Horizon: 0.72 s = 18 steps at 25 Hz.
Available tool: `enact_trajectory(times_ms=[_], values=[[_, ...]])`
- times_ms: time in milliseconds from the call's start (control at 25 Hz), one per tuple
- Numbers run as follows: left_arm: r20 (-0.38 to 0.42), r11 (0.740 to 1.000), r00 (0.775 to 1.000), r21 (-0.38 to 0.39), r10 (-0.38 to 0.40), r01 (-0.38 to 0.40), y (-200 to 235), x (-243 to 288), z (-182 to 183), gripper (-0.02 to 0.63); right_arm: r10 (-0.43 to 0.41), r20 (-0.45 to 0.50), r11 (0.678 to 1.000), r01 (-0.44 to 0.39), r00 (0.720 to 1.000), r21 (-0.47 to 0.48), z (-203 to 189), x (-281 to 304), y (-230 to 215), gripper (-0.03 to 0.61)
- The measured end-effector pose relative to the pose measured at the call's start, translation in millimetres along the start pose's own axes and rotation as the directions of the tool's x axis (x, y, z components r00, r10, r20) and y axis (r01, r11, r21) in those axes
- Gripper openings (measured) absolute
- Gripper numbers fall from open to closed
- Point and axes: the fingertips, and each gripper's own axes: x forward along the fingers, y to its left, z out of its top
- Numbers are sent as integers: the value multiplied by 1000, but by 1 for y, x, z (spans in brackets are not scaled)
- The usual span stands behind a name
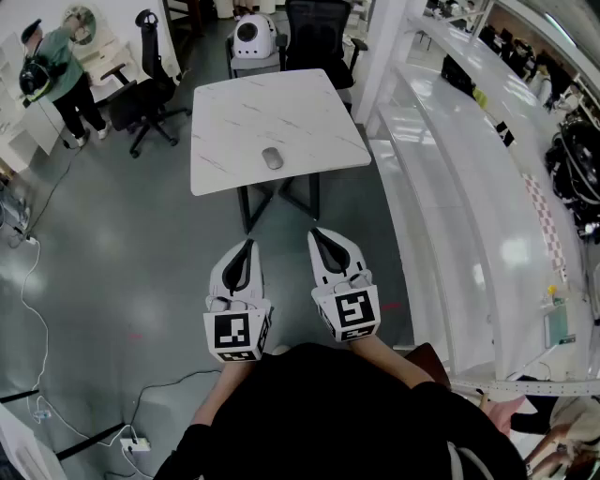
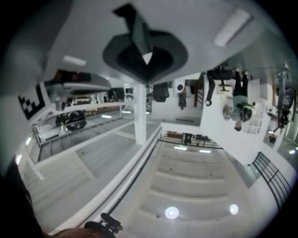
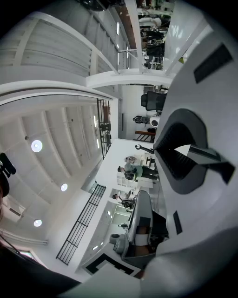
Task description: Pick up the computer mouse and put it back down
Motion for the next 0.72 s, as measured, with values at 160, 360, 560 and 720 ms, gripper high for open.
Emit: enact_trajectory(times_ms=[160, 360, 560, 720], values=[[0, 1000, 1000, -3, -5, 5, 2, -1, -1, 8, 17, 5, 1000, -17, 1000, 2, -7, 3, 6, 18], [-1, 1000, 1000, -8, -28, 28, 10, -1, -3, 8, 7, 19, 1000, -8, 1000, 26, -5, 8, 14, 19], [-6, 999, 999, -12, -48, 48, 17, -4, -7, 8, -4, 7, 1000, 4, 1000, 17, -8, 9, 23, 20], [-18, 999, 999, -22, -49, 49, 18, -7, -15, 8, 11, -20, 999, -10, 1000, 38, -19, 8, 29, 21]])
